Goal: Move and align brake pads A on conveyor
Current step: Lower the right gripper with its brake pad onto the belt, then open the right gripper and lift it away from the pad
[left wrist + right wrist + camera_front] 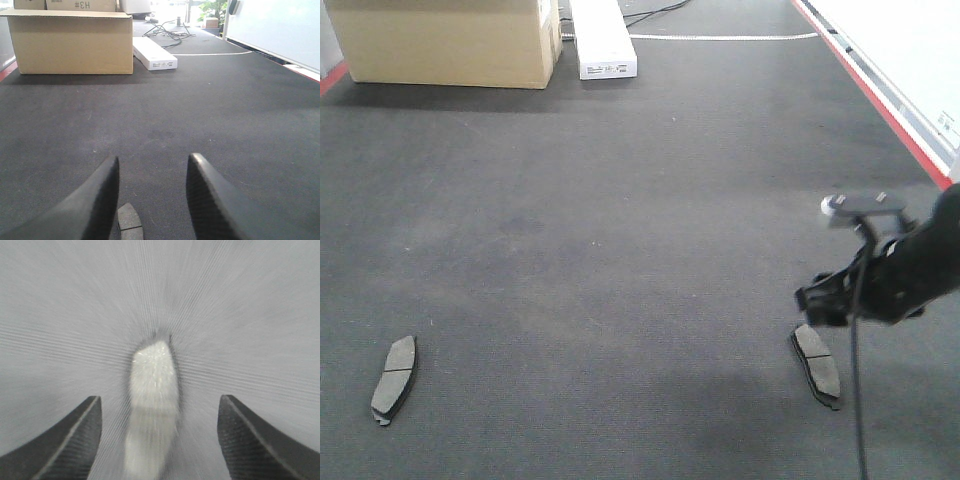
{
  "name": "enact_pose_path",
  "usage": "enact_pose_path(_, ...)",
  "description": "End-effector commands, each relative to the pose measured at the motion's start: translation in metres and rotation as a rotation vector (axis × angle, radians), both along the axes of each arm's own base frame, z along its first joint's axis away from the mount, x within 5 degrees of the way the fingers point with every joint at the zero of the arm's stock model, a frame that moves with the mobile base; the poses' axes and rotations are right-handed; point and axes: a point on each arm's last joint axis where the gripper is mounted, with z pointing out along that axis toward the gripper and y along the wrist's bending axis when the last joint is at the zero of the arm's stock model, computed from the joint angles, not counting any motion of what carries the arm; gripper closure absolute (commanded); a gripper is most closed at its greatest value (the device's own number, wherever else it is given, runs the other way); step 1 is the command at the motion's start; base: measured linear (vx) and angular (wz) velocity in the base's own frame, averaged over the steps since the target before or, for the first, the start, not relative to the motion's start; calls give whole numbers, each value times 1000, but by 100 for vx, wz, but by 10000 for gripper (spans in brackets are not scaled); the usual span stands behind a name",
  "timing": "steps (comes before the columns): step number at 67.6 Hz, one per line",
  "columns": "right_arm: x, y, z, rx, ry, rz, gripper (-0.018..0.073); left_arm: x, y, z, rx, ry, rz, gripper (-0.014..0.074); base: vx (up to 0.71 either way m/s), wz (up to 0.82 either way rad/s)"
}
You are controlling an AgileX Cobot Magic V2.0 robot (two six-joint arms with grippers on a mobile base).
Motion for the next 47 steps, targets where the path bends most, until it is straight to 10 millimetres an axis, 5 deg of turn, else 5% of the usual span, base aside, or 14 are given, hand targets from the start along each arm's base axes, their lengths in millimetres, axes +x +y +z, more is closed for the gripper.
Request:
enact_pose_path(1,-14,-4,50,-14,-166,2,89,1,0,14,-26,-89,-1,297,0,0)
enact_pose_path(12,-58,-7,107,-20,-348,8,89,1,0,14,-26,-89,-1,297,0,0)
enact_pose_path(21,-102,-11,132,-32,-507,5,89,1,0,14,-26,-89,-1,297,0,0)
enact_pose_path(47,-213,-20,111,0,-752,-44,89,1,0,14,-26,-89,-1,297,0,0)
